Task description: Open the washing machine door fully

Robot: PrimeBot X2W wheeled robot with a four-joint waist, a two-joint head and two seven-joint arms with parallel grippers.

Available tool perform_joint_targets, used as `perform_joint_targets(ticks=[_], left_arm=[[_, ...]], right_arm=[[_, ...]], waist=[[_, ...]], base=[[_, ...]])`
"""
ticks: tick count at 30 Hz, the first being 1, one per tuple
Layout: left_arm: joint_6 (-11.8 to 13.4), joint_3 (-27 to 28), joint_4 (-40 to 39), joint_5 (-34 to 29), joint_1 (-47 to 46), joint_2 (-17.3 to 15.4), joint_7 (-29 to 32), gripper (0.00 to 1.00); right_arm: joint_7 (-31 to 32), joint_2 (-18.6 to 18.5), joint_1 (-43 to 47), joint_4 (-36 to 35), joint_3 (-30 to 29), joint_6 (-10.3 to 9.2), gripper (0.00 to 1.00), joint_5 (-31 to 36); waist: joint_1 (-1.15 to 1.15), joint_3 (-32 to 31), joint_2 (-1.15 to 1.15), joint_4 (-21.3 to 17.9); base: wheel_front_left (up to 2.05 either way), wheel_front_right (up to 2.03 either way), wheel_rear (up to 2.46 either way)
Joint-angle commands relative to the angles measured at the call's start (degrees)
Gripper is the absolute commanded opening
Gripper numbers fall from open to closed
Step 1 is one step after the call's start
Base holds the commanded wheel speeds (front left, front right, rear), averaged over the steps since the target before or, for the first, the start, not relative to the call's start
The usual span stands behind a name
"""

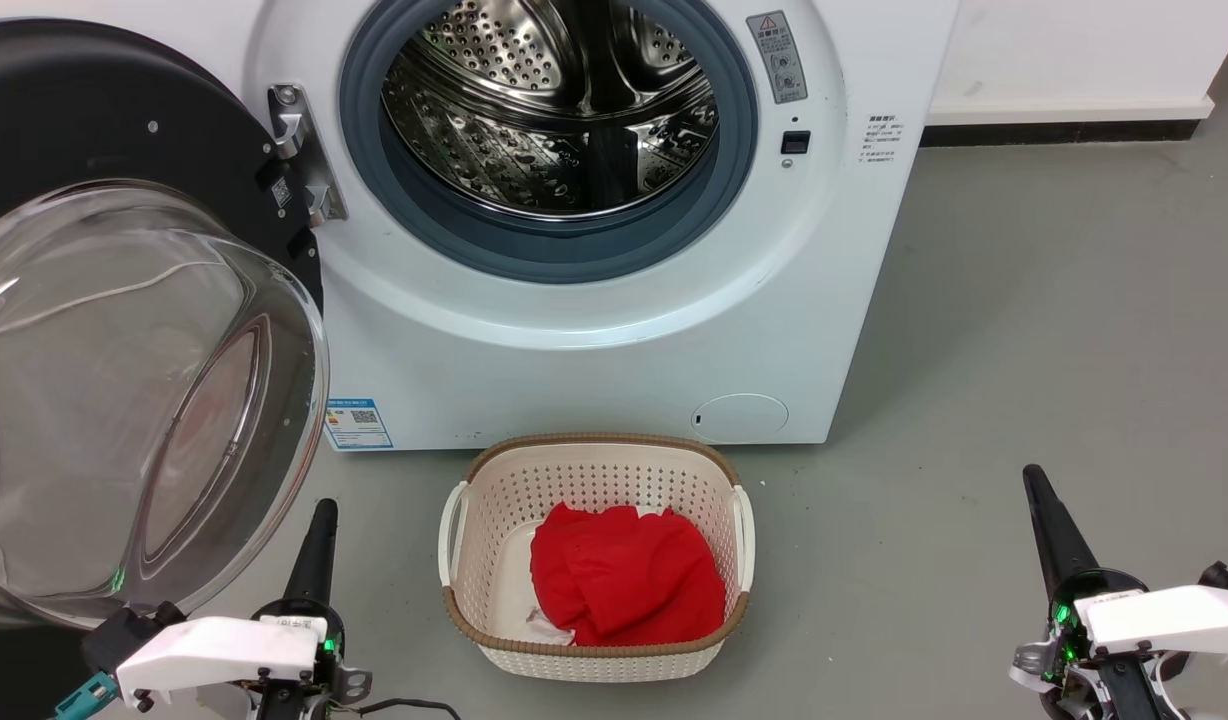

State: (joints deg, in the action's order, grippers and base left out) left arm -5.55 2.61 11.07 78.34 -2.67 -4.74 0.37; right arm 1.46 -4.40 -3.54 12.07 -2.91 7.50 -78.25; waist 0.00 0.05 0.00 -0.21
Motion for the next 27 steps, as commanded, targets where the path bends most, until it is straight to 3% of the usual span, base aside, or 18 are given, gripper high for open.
perform_joint_targets(ticks=[1, 27], left_arm=[[-0.3, 0.3, 0.0, 1.2, -1.3, -0.2, 0.3, 0.0], [-1.8, 1.5, 2.5, 13.5, -3.4, 0.2, 3.8, 0.0]], right_arm=[[0.2, -0.2, -1.4, 0.0, -0.1, 0.0, 0.0, -1.1], [3.2, 0.2, -2.6, 1.6, -1.5, -0.01, 0.0, -13.4]], waist=[[0.0, 0.0, 0.0, 0.0], [0.0, 0.1, 0.0, 0.2]], base=[[0.0, 0.0, 0.0], [0.0, 0.0, 0.0]])
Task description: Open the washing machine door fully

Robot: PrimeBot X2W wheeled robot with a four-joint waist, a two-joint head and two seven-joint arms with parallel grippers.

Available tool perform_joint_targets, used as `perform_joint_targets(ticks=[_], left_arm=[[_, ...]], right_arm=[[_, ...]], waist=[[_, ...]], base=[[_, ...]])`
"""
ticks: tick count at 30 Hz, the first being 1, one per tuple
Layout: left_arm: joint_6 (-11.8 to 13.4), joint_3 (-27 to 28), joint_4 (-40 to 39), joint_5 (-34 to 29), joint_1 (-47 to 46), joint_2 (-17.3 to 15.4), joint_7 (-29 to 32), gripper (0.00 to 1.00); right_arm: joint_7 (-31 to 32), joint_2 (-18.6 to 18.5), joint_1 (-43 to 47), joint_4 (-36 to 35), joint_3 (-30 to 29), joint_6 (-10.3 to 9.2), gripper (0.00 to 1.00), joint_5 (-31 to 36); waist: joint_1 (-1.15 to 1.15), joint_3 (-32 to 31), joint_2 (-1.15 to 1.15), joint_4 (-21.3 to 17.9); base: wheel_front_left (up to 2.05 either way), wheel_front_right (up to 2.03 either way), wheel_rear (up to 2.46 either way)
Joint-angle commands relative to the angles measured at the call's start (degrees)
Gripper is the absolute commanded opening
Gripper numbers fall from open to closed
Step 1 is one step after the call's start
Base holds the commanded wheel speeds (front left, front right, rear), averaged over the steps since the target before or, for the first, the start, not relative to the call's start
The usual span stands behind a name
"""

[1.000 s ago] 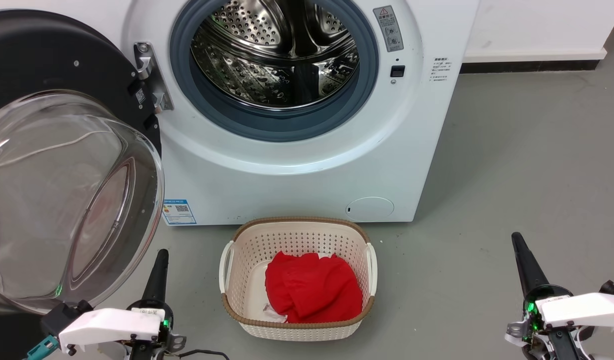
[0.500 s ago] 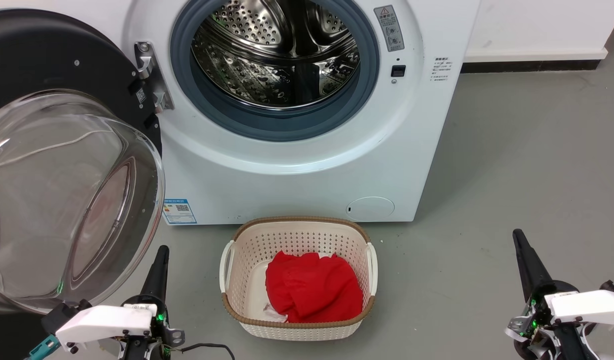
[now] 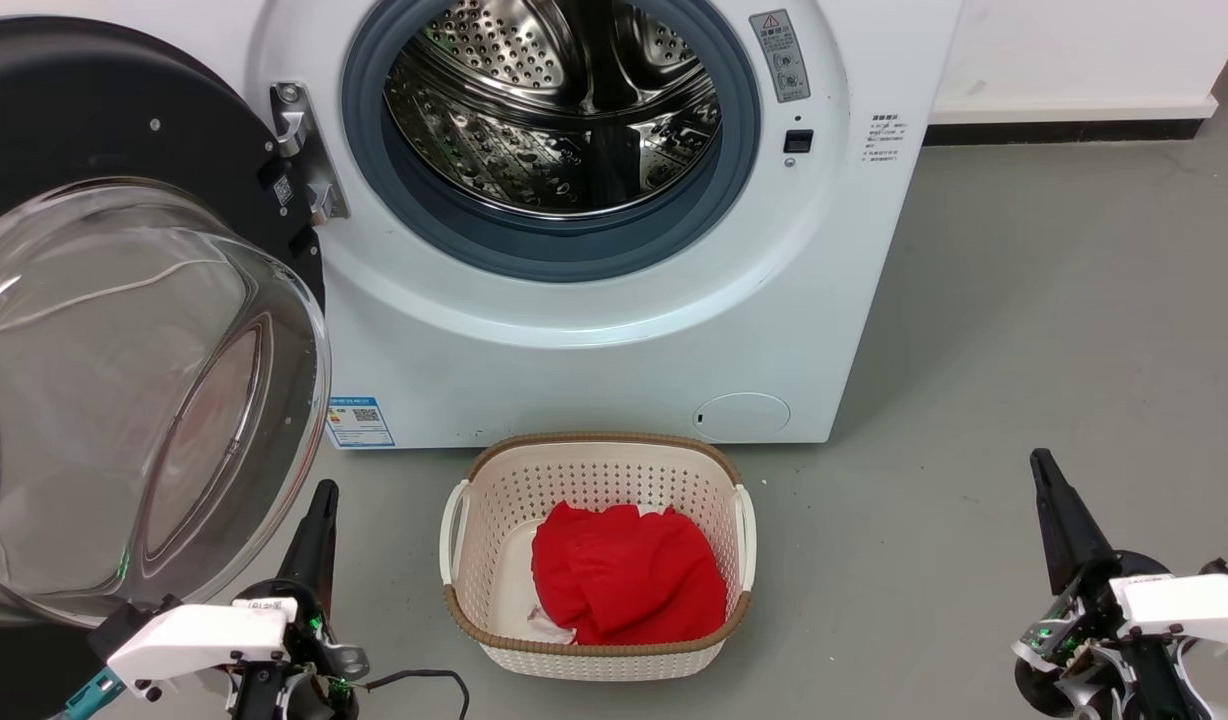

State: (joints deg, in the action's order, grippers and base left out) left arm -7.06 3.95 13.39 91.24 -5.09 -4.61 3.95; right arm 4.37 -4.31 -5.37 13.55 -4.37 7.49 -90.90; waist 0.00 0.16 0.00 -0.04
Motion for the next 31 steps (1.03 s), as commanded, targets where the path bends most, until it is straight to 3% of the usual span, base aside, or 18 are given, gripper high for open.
perform_joint_targets(ticks=[1, 7, 31], left_arm=[[-0.4, 0.2, 0.3, 1.0, -1.0, 0.1, 0.4, 0.0], [-0.6, 0.5, 0.7, 3.3, -1.4, 0.1, 1.0, 0.0], [-0.6, 1.0, 0.7, 2.4, -1.2, 0.6, 1.4, 0.0]], right_arm=[[0.3, 0.1, -0.7, 0.2, -0.1, 0.0, 0.0, -1.1], [0.8, 0.2, -1.0, 0.5, -0.4, 0.0, 0.0, -3.3], [1.2, 0.5, -1.1, 0.5, -0.9, 0.0, 0.0, -2.5]], waist=[[0.0, 0.0, 0.0, 0.0], [0.0, 0.0, 0.0, 0.0], [0.0, 0.0, 0.0, 0.0]], base=[[0.0, 0.0, 0.0], [0.0, 0.0, 0.0], [0.0, 0.0, 0.0]])
